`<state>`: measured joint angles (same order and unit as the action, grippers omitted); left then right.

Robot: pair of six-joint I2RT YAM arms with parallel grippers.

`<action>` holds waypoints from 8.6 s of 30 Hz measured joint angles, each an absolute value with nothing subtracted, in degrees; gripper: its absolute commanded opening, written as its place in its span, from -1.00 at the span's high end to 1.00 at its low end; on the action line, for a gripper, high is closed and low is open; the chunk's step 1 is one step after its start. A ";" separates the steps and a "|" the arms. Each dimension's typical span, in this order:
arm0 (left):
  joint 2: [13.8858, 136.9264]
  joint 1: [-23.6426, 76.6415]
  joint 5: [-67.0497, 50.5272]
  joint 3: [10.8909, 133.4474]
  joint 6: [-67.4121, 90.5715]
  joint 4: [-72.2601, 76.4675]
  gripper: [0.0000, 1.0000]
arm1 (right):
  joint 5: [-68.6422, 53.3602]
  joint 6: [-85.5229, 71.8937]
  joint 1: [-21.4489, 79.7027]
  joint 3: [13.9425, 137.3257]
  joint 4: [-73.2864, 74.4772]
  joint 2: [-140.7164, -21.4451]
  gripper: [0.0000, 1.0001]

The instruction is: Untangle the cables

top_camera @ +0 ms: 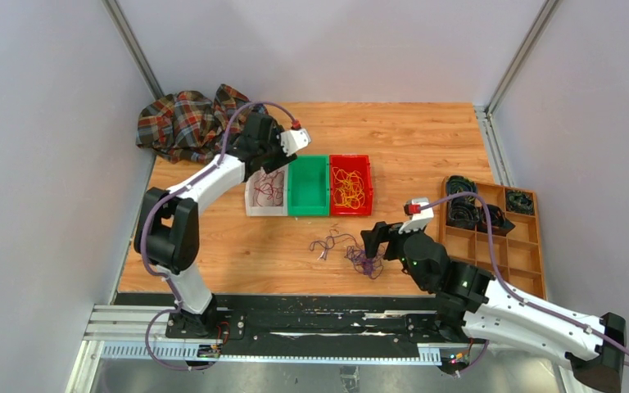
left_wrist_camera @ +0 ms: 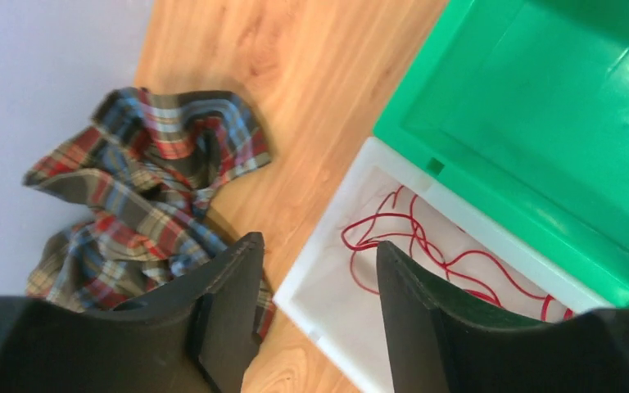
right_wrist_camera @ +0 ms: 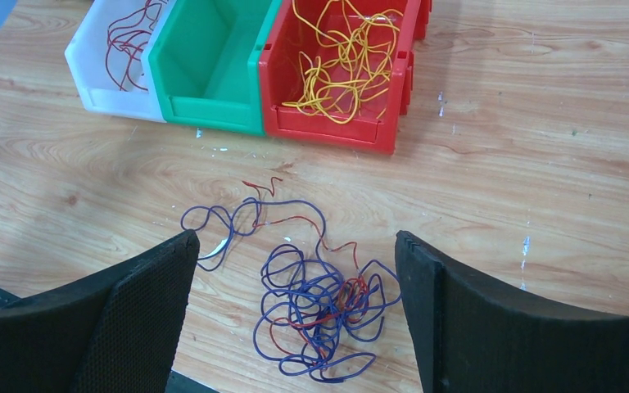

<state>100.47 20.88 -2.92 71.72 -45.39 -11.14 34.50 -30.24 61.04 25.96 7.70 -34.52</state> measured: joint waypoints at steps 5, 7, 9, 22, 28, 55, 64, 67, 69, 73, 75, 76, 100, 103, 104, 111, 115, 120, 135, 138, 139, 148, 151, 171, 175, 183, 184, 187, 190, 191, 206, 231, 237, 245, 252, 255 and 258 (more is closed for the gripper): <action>95.96 20.69 -4.93 75.37 -46.39 -17.69 -0.57 | 34.50 -30.48 61.04 25.65 8.08 -33.47 -0.76; 94.96 20.71 -5.48 76.93 -46.96 -20.53 -0.67 | 34.50 -30.50 61.04 25.65 8.10 -33.23 -0.76; 94.61 20.69 -5.98 78.35 -47.59 -23.07 -0.72 | 34.50 -30.52 61.04 25.65 8.23 -33.04 -0.76; 86.70 21.82 -17.82 74.72 -46.35 -40.27 -0.96 | 34.33 -31.09 61.04 25.06 9.63 -32.05 -0.78; 81.49 32.53 -22.13 66.19 -43.99 -43.88 -0.90 | 33.63 -32.67 61.04 24.71 12.49 -33.26 -0.77; 97.27 41.98 -27.40 67.51 -25.06 -26.89 -0.47 | 35.24 -39.22 61.01 23.70 22.63 -29.19 -0.74; 104.27 42.52 -26.70 71.37 -24.49 -23.09 -0.18 | 35.22 -39.22 61.01 23.70 22.68 -28.62 -0.73; 106.15 42.52 -26.57 71.46 -25.08 -23.24 -0.15 | 35.24 -39.22 61.01 23.66 22.76 -27.90 -0.73; 106.54 42.52 -26.52 71.46 -25.47 -23.31 -0.14 | 35.27 -39.24 61.01 23.49 22.83 -27.55 -0.73; 106.54 42.61 -26.57 71.46 -26.79 -23.44 -0.09 | 35.44 -39.27 60.99 22.90 23.07 -27.31 -0.72; 106.54 42.68 -26.55 71.46 -27.27 -23.55 0.06 | 35.57 -39.27 60.99 22.83 23.29 -27.33 -0.71; 106.54 42.76 -26.46 71.46 -27.55 -23.53 0.14 | 35.64 -39.29 60.99 22.83 23.29 -27.33 -0.70; 87.94 43.55 -25.34 84.42 -31.40 -45.45 0.99 | 34.61 -32.34 60.97 22.61 16.12 -27.05 -0.77; 84.14 43.57 -25.56 88.68 -31.27 -49.23 0.99 | 32.36 -27.42 60.95 23.03 9.67 -30.17 -0.77; 83.31 43.57 -25.69 90.06 -31.14 -50.46 0.99 | 31.35 -25.87 60.95 23.33 7.51 -31.51 -0.78; 81.49 43.59 -26.06 92.51 -29.98 -56.25 0.99 | 22.98 -18.44 60.95 30.79 -4.75 -42.44 -0.78; 81.38 43.59 -26.33 93.12 -28.56 -57.84 0.99 | 19.49 -17.98 60.99 34.54 -11.40 -47.07 -0.78; 80.68 43.59 -26.87 95.26 -26.28 -58.50 0.99 | 17.06 -18.00 61.54 35.29 -18.94 -51.77 -0.78; 78.15 43.59 -29.65 105.75 -22.37 -59.79 0.99 | 16.08 -22.15 62.28 36.14 -30.61 -63.79 -0.38; 78.13 43.59 -30.15 108.33 -21.89 -59.88 0.99 | 17.23 -23.38 62.28 36.14 -31.55 -65.23 -0.27; 78.13 43.59 -30.33 109.34 -21.78 -59.99 0.99 | 17.65 -23.68 62.28 36.10 -31.86 -65.54 -0.23; 77.89 43.59 -32.18 116.46 -19.64 -60.14 0.99 | 21.82 -24.97 62.26 33.54 -35.24 -69.84 -0.15; 77.84 43.59 -32.62 117.67 -19.22 -60.12 0.99 | 22.68 -25.50 62.26 32.47 -35.77 -71.29 -0.13; 81.34 43.64 -22.24 139.50 -22.06 -58.43 0.99 | 23.59 -33.32 62.26 17.58 -35.88 -73.36 -0.11; 80.62 43.64 -18.04 138.65 -23.29 -54.35 0.99 | 23.57 -34.74 62.26 16.21 -35.64 -73.36 -0.13; 77.12 43.64 -6.81 134.02 -26.98 -39.33 0.99 | 23.62 -37.45 62.28 11.53 -34.20 -71.72 -0.17; 76.90 43.64 -5.61 133.91 -27.29 -37.34 0.99 | 23.62 -37.76 62.26 11.09 -34.00 -70.94 -0.16; 76.27 43.64 -3.01 133.80 -27.70 -32.60 0.99 | 24.08 -38.59 62.28 9.89 -33.08 -68.79 -0.15; 75.90 43.64 -1.85 133.82 -27.70 -29.80 0.99 | 24.86 -39.38 62.28 8.82 -31.48 -66.30 -0.20; 75.83 43.64 -1.80 133.84 -27.66 -29.54 0.99 | 25.06 -39.51 62.28 8.58 -30.61 -65.19 -0.29; 75.48 43.66 -5.13 128.70 -25.08 -31.35 0.99 | 19.05 -23.75 62.74 30.09 -18.46 -49.32 -0.66; 73.17 43.64 -7.20 128.66 -24.82 -33.69 0.99 | 2.22 -13.65 62.76 48.14 -31.38 -76.47 -0.57; 73.01 43.64 -8.03 128.73 -24.62 -33.69 0.99 | 1.96 -13.23 62.76 48.31 -33.08 -79.68 -0.09; 74.81 43.64 -9.06 131.79 -23.38 -34.02 0.99 | 1.96 -15.49 62.76 48.47 -34.37 -84.97 0.38; 75.90 43.66 -9.39 135.41 -22.61 -34.28 0.99 | 2.07 -17.67 62.76 47.66 -37.74 -94.11 0.41; 75.92 43.64 -9.34 136.40 -22.44 -34.41 0.99 | 2.24 -18.44 62.76 47.05 -39.22 -95.92 0.42; 76.01 43.64 -8.80 137.82 -22.55 -34.61 0.99 | 2.63 -18.72 62.76 46.74 -40.53 -96.25 0.41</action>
<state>76.01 43.64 -8.80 137.82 -22.55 -34.61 2.63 -18.72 62.76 46.74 -40.53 -96.25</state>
